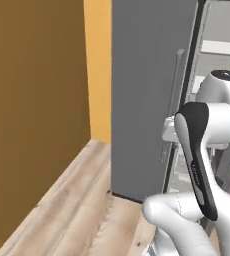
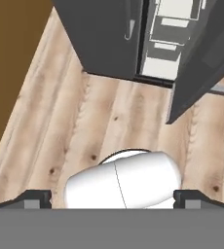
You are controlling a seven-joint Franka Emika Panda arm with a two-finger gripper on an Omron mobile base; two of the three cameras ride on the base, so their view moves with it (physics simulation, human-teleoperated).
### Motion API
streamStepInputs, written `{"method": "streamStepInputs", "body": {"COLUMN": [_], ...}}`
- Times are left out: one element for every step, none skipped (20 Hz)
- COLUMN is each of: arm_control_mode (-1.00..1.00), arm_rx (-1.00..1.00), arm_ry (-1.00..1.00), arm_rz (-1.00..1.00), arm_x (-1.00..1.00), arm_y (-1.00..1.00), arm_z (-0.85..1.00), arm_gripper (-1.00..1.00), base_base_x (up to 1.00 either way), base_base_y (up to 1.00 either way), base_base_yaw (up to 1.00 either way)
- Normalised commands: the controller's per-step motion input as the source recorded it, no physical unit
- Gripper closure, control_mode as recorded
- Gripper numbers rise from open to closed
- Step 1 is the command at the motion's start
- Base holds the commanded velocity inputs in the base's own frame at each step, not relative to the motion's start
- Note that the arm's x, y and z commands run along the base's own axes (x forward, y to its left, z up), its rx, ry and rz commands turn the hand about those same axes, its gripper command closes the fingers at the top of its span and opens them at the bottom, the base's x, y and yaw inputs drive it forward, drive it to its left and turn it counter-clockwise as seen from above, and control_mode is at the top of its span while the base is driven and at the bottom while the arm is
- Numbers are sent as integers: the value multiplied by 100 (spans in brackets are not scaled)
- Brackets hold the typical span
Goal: Take the onion and onion out of the freezer and place them in the tupperware container on the counter. Then put the tupperware containing the vegetables back in the freezer.
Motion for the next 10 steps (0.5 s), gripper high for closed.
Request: {"method": "streamStepInputs", "body": {"arm_control_mode": [100, 100, 100, 100, 100, 100, 100, 100, 100, 100], "arm_rx": [0, 0, 0, 0, 0, 0, 0, 0, 0, 0], "arm_ry": [0, 0, 0, 0, 0, 0, 0, 0, 0, 0], "arm_rz": [0, 0, 0, 0, 0, 0, 0, 0, 0, 0], "arm_x": [0, 0, 0, 0, 0, 0, 0, 0, 0, 0], "arm_y": [0, 0, 0, 0, 0, 0, 0, 0, 0, 0], "arm_z": [0, 0, 0, 0, 0, 0, 0, 0, 0, 0], "arm_gripper": [-100, -100, -100, -100, -100, -100, -100, -100, -100, -100], "base_base_x": [59, 59, 59, 58, 56, 56, 57, 61, 55, 51], "base_base_y": [0, 0, 0, 0, 0, 0, 5, 9, 9, 9], "base_base_yaw": [-60, -59, -59, -59, -59, -60, -60, -59, -56, -54]}}
